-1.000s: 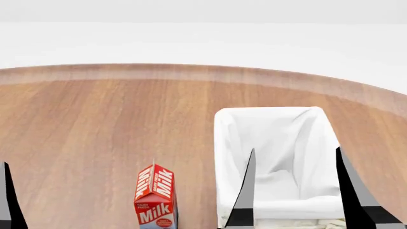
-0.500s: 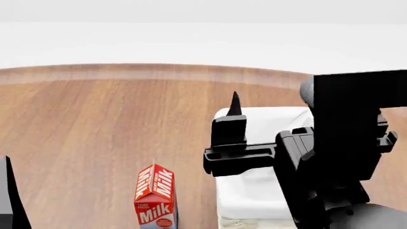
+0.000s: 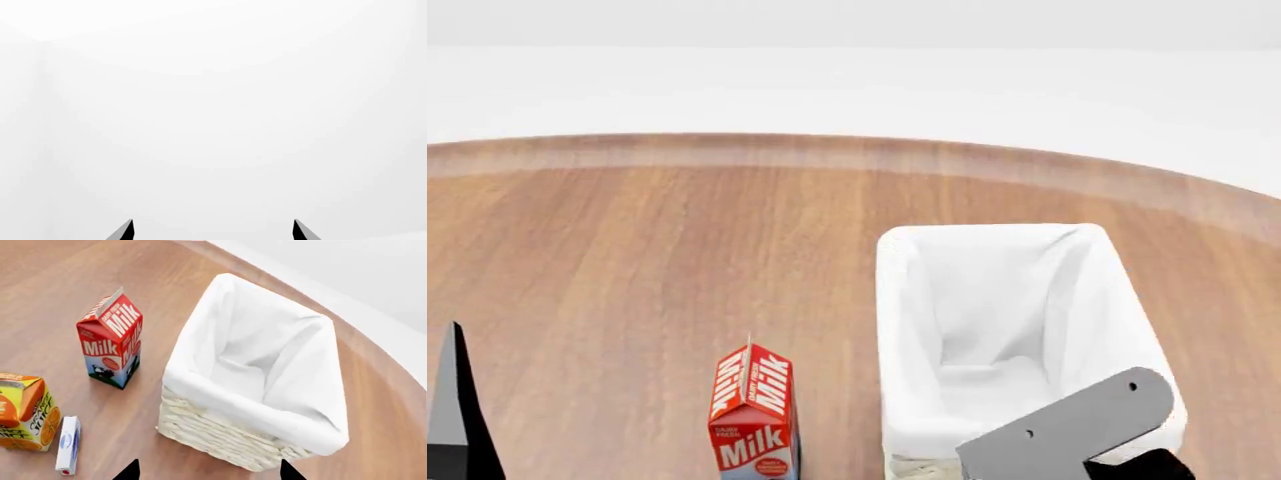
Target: Pick up the alphabet soup and the tomato sauce, and put them in the basket.
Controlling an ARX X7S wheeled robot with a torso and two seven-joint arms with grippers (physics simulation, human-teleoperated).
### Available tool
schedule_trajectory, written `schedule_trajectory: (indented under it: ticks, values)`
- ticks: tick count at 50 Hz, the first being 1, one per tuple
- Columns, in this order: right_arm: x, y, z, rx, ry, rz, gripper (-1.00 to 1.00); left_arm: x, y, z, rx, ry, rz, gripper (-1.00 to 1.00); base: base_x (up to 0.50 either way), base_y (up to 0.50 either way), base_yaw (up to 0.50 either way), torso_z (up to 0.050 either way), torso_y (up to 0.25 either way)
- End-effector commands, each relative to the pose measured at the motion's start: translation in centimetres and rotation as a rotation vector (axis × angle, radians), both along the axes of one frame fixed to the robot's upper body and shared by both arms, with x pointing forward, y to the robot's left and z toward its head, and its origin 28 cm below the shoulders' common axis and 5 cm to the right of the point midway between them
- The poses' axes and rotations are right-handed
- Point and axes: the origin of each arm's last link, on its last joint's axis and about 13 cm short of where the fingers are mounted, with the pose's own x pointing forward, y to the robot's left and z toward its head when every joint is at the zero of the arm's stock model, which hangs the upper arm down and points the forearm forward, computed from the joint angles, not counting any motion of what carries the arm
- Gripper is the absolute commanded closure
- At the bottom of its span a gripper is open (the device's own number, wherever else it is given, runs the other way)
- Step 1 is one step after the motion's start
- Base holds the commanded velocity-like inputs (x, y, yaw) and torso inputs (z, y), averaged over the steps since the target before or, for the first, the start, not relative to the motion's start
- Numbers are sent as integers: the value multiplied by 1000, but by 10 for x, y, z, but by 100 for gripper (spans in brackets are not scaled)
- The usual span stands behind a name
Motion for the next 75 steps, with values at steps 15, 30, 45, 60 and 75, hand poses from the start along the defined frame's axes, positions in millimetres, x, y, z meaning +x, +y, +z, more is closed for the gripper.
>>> schedule_trajectory:
  ticks: [15,30,45,60,75]
  values:
    - [-44,-2,-54,-42,365,6,-100,-1,0,0,0,1,-1,-100,0,0,0,0,0]
    - [-72,-1,-73,-124,500,95,-100,-1,-1,-1,-11,2,-19,-100,0,0,0,0,0]
    - [-81,4,-76,-60,510,112,-100,-1,-1,-2,-11,3,-19,-100,0,0,0,0,0]
    - [-70,2,-90,16,501,53,-100,-2,-1,0,-8,0,-19,-100,0,0,0,0,0]
    - [-69,1,-103,39,520,43,-100,-2,-1,0,-10,-1,-17,-100,0,0,0,0,0]
